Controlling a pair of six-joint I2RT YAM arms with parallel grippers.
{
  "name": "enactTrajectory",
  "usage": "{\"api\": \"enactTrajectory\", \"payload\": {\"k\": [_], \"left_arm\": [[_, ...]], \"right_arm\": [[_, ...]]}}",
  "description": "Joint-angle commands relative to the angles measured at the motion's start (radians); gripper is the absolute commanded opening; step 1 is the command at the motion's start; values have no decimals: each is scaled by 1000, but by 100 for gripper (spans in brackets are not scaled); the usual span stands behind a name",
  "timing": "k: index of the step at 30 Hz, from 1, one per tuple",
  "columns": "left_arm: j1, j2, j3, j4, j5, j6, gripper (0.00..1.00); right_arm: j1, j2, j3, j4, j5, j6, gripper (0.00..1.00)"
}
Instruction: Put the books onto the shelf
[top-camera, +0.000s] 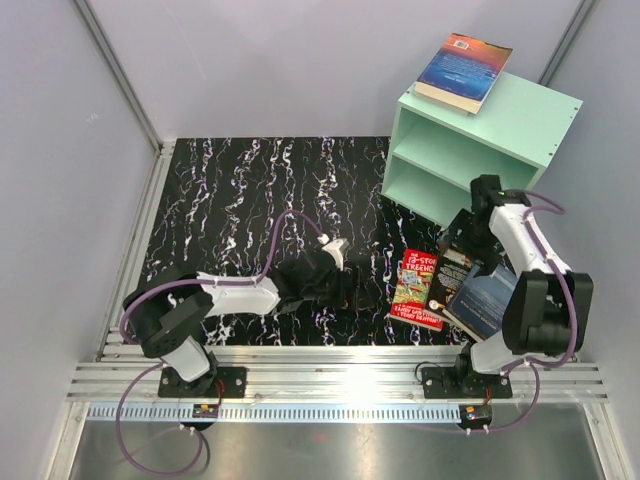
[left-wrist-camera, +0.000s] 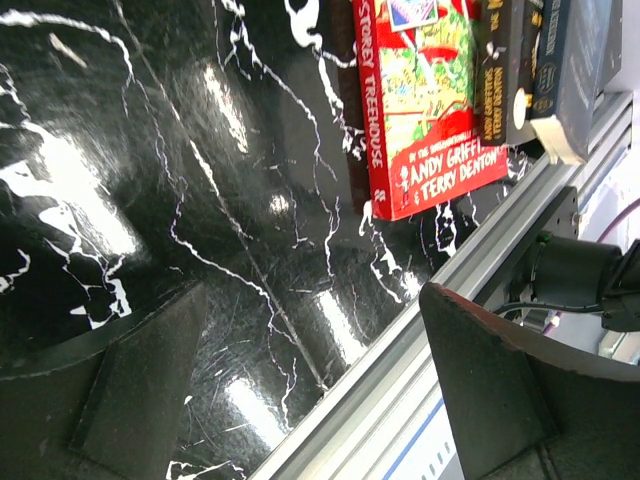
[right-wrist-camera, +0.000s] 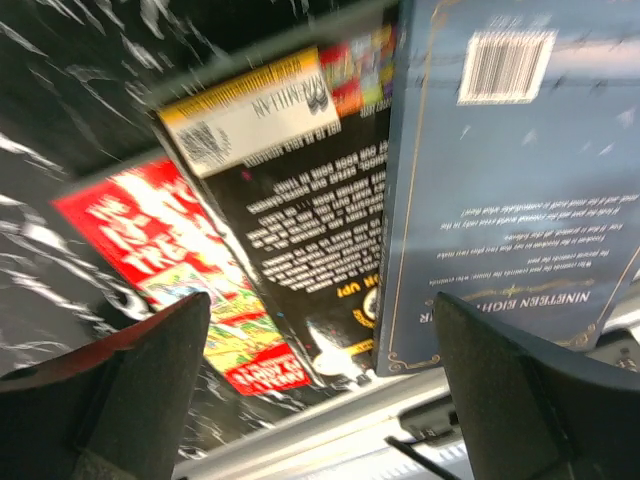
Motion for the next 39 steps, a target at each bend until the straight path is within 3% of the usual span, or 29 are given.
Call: {"api": "enactTrajectory", "payload": {"k": [1,13,16,19,20,21,23,31,39], "left_arm": [[4,11,-17,92,31,5,90],[43,74,-30,130,80,5,89],[43,83,-24,125,72,4,89],[44,103,-4,113,75,2,89],[44,106,0,110,77,2,88],[43,108,6,104,77,2,88],[44,105,8,90,66,7,88],[78,48,-14,36,49,20,88],[162,-112,-34,-111,-1,79,88]], "right_arm": [[29,58,-9,-60,38,-59,100],[49,168,-223,186,-89,1,100],[127,190,-207,206,-95,30,98],[188,216,-235,313,-182,82,75],[206,230,-247,336,-202,89,54],[225,257,-250,354,-231,105,45],[294,273,-229,356,-179,128,34],[482,317,-169,474,-240,258,30],[645,447,76,496,-268,303,28]]}}
